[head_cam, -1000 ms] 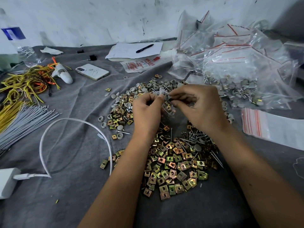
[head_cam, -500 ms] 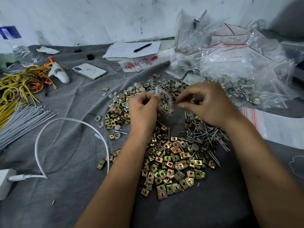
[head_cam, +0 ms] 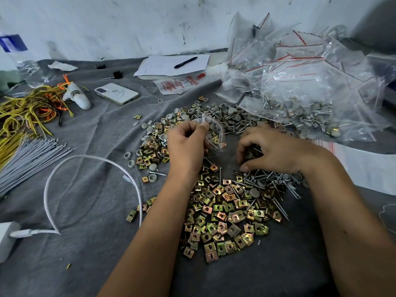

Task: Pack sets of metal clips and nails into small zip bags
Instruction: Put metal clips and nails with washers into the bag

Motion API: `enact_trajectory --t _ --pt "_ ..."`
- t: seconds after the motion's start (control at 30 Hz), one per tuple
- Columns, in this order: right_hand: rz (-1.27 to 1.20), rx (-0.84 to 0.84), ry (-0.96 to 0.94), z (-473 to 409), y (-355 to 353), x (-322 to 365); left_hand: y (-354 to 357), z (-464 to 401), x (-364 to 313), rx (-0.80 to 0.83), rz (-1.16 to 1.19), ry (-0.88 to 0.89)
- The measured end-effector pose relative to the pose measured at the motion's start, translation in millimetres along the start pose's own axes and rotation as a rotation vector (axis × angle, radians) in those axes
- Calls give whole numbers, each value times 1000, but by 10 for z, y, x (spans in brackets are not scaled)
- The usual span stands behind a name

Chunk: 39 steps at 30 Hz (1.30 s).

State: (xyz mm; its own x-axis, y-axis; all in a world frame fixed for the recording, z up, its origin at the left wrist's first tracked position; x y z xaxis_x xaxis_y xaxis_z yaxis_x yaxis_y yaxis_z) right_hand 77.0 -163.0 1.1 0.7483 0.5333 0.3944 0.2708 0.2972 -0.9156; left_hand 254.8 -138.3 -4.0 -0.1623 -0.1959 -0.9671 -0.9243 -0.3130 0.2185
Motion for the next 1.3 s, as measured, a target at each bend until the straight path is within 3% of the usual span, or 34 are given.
enact_trajectory --t 0.5,0.7,1.0,1.07,1.2,1.3 --pt "-627 -485 -193 72 -418 181 0 -13 0 0 -14 14" --pt "-377 -607 -248 76 -406 395 44 -11 -19 32 -65 52" --pt "-324 -715 -217 143 -510 345 18 -12 13 15 -32 9" --pt "-259 -649 -203 147 -512 335 8 -11 14 9 -24 2" --pt "-87 -187 -60 -4 -168 217 -1 -11 26 -5 -6 -17" --pt "-79 1 -21 -33 28 169 -2 -16 28 -5 3 -19"
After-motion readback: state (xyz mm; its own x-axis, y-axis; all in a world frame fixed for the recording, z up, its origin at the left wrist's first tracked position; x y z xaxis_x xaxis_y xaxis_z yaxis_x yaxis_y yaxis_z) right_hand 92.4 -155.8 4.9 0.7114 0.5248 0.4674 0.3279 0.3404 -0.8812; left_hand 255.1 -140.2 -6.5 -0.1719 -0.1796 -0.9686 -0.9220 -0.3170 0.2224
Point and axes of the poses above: each hand's wrist, its own z-axis away from the middle knuckle, its own y-axis out of the palm, x = y × z, the point moved 9 cm from there along -z, towards the middle knuckle, and after that the axes turned 7 degrees about z, right-handed, at the moved point
